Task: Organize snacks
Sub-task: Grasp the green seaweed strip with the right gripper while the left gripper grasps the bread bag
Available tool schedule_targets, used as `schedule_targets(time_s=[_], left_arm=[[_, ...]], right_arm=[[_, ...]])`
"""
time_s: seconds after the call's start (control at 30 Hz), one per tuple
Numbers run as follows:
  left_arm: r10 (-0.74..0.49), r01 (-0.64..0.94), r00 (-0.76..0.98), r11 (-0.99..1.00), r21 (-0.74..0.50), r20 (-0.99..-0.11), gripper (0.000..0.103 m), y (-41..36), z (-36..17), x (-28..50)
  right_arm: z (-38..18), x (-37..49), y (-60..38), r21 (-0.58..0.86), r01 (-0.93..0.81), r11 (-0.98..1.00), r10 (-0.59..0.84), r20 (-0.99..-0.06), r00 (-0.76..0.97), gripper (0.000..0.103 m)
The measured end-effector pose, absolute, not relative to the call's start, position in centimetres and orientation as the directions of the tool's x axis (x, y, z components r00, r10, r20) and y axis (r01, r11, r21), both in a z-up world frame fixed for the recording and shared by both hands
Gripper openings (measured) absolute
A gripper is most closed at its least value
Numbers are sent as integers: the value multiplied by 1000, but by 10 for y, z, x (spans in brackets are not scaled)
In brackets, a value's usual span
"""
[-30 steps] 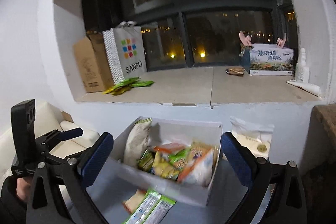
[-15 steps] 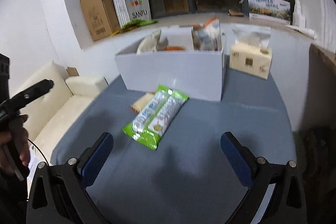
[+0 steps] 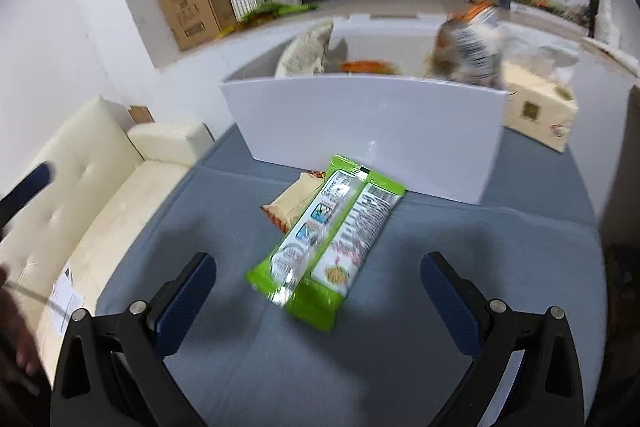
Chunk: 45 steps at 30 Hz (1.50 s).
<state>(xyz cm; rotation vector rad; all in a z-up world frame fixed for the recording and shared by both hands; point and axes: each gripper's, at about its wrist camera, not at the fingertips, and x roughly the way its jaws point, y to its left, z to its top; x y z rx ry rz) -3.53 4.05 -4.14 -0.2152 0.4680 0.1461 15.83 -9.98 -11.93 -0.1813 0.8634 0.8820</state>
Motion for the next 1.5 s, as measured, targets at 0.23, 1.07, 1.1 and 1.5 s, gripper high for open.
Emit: schedule_targets(time_s=[0.23, 1.07, 1.1, 1.5], left_arm=[[88, -196, 869, 964, -177, -487, 103, 44, -50, -37], [-3, -109, 737, 986, -123, -675, 103, 30, -112, 75], [-17, -108, 723, 985, -138, -690, 103, 32, -119, 89], [66, -250, 583, 963, -101, -810, 101, 63, -188, 183]], right_arm=[[-160, 196, -40, 127, -700, 702, 458, -834, 308, 103], [-99, 173, -155, 166, -748, 643, 600, -716, 357, 64], [-92, 168, -166, 165, -747, 644, 611, -699, 372, 64], [-54, 123, -231, 217, -737, 640, 703, -552, 448, 64]])
